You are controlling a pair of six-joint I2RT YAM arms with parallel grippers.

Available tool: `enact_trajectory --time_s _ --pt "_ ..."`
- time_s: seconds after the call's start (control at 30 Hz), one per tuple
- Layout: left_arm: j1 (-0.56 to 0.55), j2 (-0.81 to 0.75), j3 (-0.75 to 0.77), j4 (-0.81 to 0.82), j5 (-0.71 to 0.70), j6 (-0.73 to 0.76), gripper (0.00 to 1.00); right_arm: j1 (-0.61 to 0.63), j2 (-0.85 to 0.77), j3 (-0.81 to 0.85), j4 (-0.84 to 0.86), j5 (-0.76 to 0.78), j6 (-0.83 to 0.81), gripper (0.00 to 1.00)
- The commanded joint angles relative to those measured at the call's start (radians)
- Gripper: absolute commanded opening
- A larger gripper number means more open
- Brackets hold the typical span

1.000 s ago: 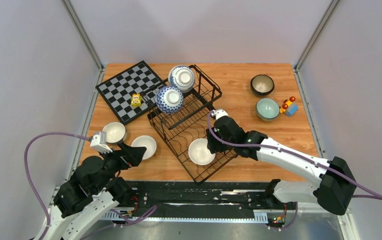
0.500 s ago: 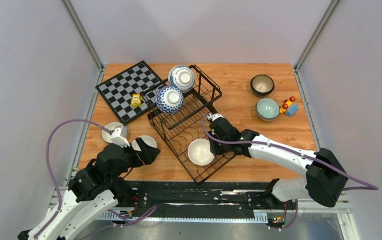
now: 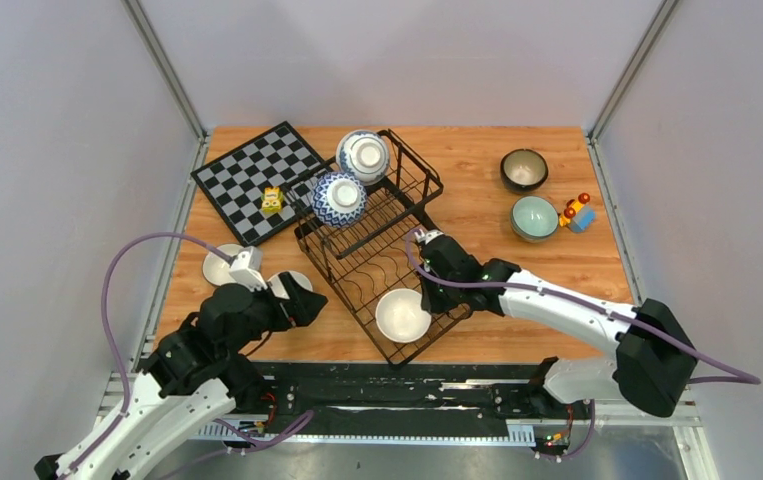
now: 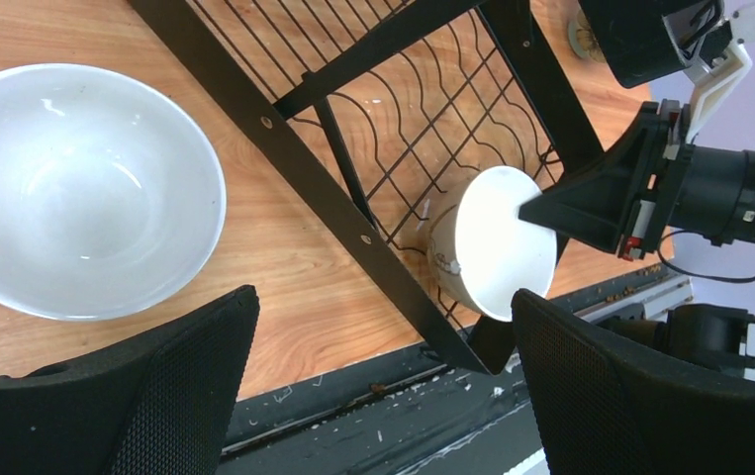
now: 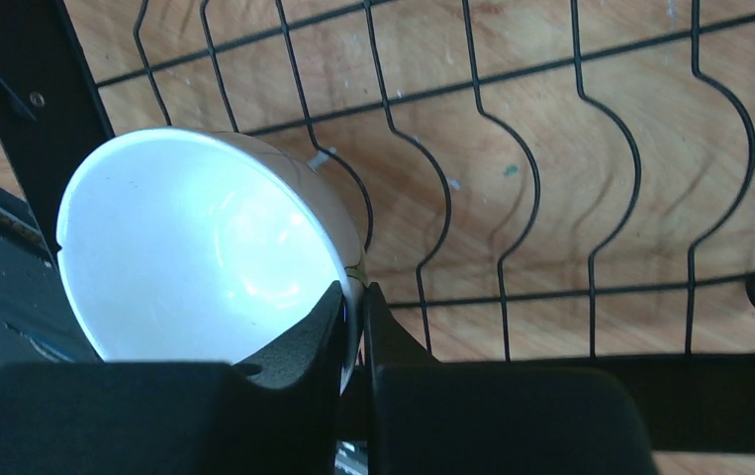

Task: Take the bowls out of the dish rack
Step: Pick up the bowl from the dish rack, then place the bowl with the bowl.

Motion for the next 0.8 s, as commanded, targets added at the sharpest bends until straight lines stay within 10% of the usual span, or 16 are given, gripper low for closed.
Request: enact_trajectory --time_s 0.0,0.77 --pt "-0.007 0.057 0.036 0.045 0.048 0.045 1.0 0.019 -0.08 0.078 -0.116 -0.014 0.038 0.0" --pt "-0.009 0.266 0.165 0.013 0.251 0.171 0.99 0.306 0.105 0.498 -0.246 0.205 0.034 0.0"
